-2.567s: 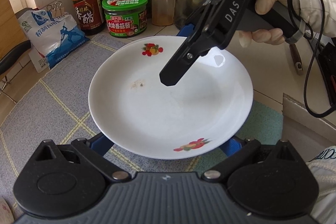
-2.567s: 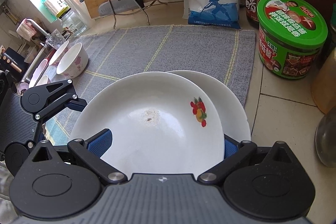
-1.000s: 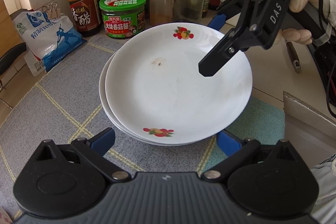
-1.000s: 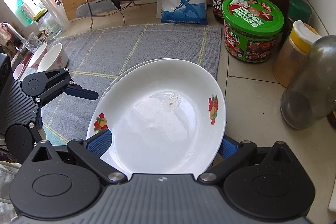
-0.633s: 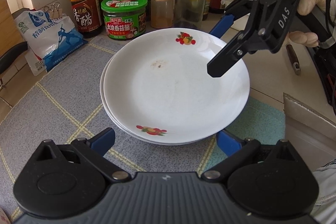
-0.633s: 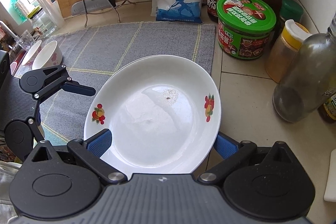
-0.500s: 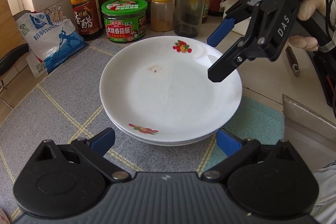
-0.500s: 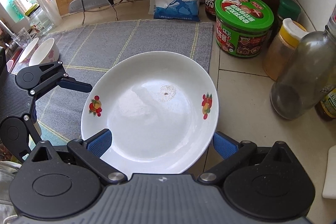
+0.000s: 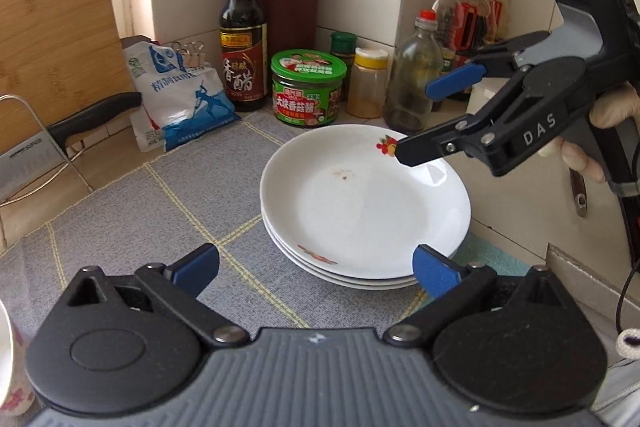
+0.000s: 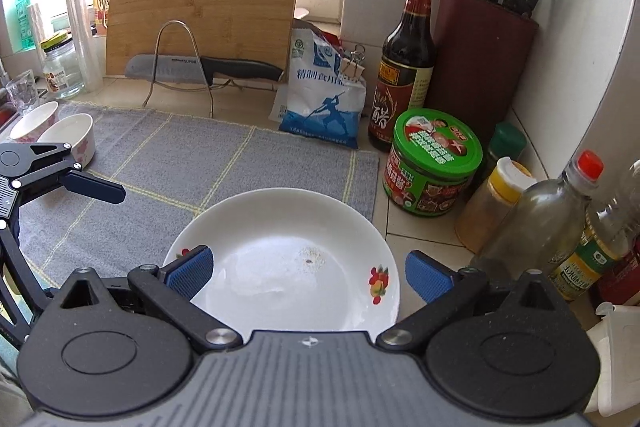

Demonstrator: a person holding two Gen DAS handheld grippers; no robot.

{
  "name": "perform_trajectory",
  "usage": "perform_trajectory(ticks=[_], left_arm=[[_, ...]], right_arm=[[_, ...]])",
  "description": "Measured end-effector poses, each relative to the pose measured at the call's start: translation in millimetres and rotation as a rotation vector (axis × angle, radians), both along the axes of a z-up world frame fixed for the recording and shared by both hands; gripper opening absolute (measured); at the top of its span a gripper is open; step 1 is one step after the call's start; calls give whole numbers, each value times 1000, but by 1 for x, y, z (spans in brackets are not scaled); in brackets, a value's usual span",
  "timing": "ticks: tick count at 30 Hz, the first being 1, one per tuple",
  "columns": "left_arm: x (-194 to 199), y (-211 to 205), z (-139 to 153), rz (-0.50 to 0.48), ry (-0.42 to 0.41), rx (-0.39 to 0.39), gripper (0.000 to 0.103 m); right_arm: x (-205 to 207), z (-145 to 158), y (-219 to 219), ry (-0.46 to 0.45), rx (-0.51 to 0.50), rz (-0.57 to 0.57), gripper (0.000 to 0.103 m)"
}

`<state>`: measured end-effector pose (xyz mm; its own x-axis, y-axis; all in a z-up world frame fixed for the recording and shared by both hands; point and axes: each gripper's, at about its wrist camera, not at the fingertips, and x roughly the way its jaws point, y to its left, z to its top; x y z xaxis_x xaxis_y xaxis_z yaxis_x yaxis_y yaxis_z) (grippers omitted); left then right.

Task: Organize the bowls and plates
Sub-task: 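Move the right tool to the rim of a pink-flowered white bowl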

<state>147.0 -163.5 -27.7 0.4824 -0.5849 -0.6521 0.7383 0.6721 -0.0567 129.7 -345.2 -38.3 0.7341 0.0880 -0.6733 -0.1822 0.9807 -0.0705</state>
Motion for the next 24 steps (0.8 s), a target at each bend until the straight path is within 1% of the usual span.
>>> perform_trajectory(ticks=[5,9,12,14,17,19,24], left_arm=[[-9,21,11,147,-13,-14,102],[-19,43,16,215,-37,-19,102],[-26,60,15,249,-46,-16,102],[-30,72,14,265,-48,-14,102],[-39,95,14,264,-59,-7,102],[-47,112,14,257,-71,13,102],[-63,157,13,244,-75,36,102]], right_arm=[[-8,-2,19,-85,-25,-17,103],[-11,-6,35,-87,29,-8,103],[-12,-8,53,-75,42,5,103],[-14,-8,70,-72,26,23,103],[-18,-8,96,-71,0,29,103],[-21,-9,117,-67,-1,23,103],[-31,-12,168,-59,12,32,103]])
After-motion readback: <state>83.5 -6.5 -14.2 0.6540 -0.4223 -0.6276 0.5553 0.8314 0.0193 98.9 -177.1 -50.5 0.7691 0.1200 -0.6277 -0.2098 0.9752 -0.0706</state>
